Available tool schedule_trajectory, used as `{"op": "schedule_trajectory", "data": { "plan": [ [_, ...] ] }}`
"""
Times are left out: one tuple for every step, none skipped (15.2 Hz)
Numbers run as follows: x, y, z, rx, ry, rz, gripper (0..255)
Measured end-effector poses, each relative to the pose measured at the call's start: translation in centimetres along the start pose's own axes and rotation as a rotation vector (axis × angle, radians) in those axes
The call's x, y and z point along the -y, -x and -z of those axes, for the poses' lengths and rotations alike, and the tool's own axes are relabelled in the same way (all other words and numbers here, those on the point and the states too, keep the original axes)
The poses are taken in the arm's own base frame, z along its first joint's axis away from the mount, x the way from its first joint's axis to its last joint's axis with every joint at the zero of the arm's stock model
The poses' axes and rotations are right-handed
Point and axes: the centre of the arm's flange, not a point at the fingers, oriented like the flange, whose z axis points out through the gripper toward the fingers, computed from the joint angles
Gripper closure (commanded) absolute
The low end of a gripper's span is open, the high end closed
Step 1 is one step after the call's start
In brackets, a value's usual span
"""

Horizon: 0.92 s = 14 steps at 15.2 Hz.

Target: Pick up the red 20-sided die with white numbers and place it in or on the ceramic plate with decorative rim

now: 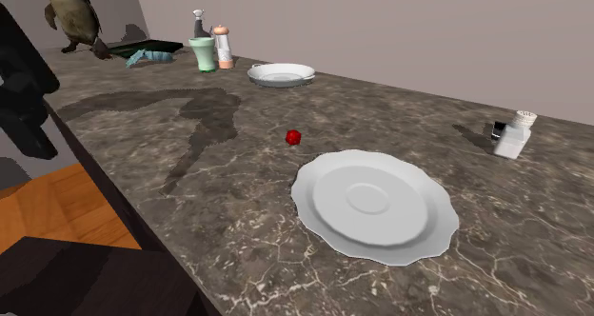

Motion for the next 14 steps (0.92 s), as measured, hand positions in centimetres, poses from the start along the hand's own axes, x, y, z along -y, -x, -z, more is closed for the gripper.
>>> {"op": "schedule_trajectory", "data": {
  "plan": [
    [0.0, 0.0, 0.0, 0.000, 0.000, 0.000, 0],
    [0.6, -0.2, -0.2, -0.002, 0.002, 0.000, 0],
    [1.6, -0.5, -0.6, -0.004, 0.006, -0.001, 0],
    [2.5, -0.9, -1.0, -0.008, 0.010, -0.002, 0],
    [3.6, -1.4, -1.3, -0.011, 0.015, -0.003, 0],
    [4.9, -1.8, -1.5, -0.015, 0.019, -0.004, 0],
    [6.2, -2.3, -1.8, -0.019, 0.024, -0.005, 0],
    [7.4, -2.9, -2.4, -0.022, 0.028, -0.007, 0],
    [8.7, -3.2, -2.9, -0.026, 0.032, -0.008, 0],
    [9.7, -3.5, -3.4, -0.031, 0.037, -0.010, 0],
    [11.1, -3.8, -3.6, -0.035, 0.042, -0.010, 0],
    [12.3, -4.5, -4.1, -0.039, 0.046, -0.012, 0],
    [13.6, -4.8, -4.3, -0.043, 0.051, -0.013, 0],
    [14.8, -5.2, -4.7, -0.047, 0.055, -0.015, 0]
  ]
}}
